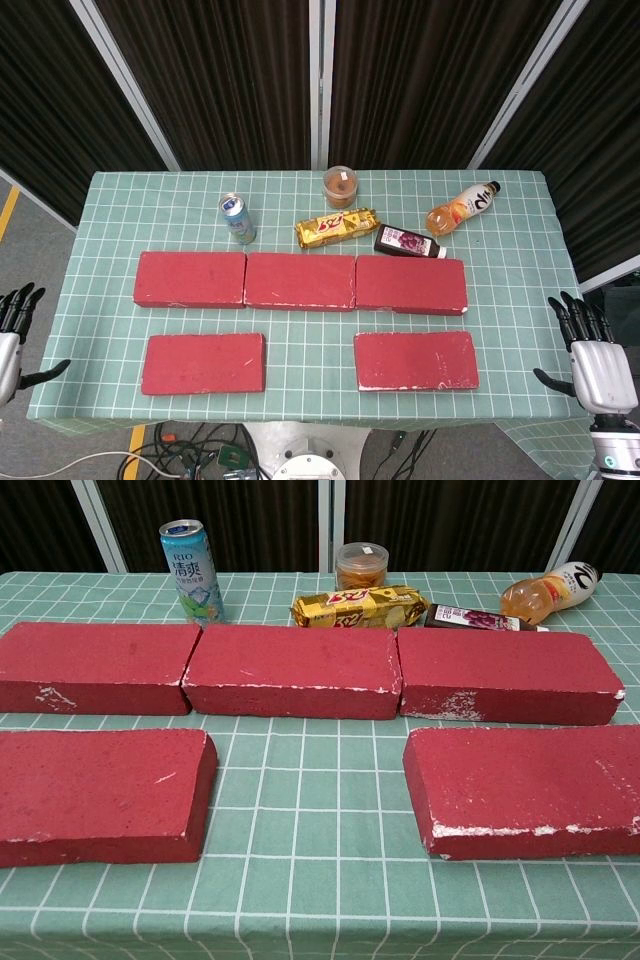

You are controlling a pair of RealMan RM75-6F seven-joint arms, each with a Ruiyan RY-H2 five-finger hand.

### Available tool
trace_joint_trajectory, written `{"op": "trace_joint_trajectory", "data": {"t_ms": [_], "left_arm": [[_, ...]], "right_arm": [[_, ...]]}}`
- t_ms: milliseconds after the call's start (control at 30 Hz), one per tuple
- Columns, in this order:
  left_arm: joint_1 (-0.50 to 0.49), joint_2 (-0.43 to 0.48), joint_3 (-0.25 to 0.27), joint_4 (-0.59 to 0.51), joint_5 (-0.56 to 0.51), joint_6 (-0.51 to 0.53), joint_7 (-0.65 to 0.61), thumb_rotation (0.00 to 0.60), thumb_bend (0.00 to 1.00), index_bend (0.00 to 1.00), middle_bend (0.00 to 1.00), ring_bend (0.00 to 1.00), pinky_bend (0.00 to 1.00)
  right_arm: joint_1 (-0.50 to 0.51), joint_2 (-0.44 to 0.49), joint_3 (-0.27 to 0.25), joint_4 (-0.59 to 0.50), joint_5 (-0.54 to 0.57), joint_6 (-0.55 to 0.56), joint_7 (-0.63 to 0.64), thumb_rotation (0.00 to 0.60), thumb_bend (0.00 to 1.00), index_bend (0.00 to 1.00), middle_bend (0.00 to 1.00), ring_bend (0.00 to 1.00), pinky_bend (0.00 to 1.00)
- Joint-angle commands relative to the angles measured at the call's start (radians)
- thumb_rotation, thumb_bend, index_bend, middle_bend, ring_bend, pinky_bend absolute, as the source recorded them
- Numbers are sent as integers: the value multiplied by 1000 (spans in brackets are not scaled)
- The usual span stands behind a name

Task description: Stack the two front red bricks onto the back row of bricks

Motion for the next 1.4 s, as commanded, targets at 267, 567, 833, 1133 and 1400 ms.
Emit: {"op": "trace_joint_trajectory", "data": {"t_ms": [267, 567, 833, 1133, 1400], "left_arm": [[8, 6, -2, -8, 15, -11, -13, 600, 0, 18, 0, 0, 0], [-14, 53, 38, -111, 101, -73, -40, 600, 0, 18, 0, 0, 0], [-108, 49, 60, -271, 188, -231, 35, 600, 0, 8, 0, 0, 0], [-202, -70, 32, -419, 94, -406, 177, 600, 0, 0, 0, 0, 0], [-270, -168, 21, -467, -90, -532, 347, 600, 0, 0, 0, 0, 0]], "right_arm": [[-7, -15, 19, 0, 0, -1, -13, 600, 0, 0, 0, 0, 0], [-11, 21, 42, -34, -3, 3, 19, 600, 0, 0, 0, 0, 0], [9, 63, 75, -67, 9, -22, 54, 600, 0, 0, 0, 0, 0], [20, 88, 102, -65, 41, -47, 98, 600, 0, 0, 0, 0, 0], [18, 83, 103, -41, 63, -67, 110, 600, 0, 0, 0, 0, 0]]}}
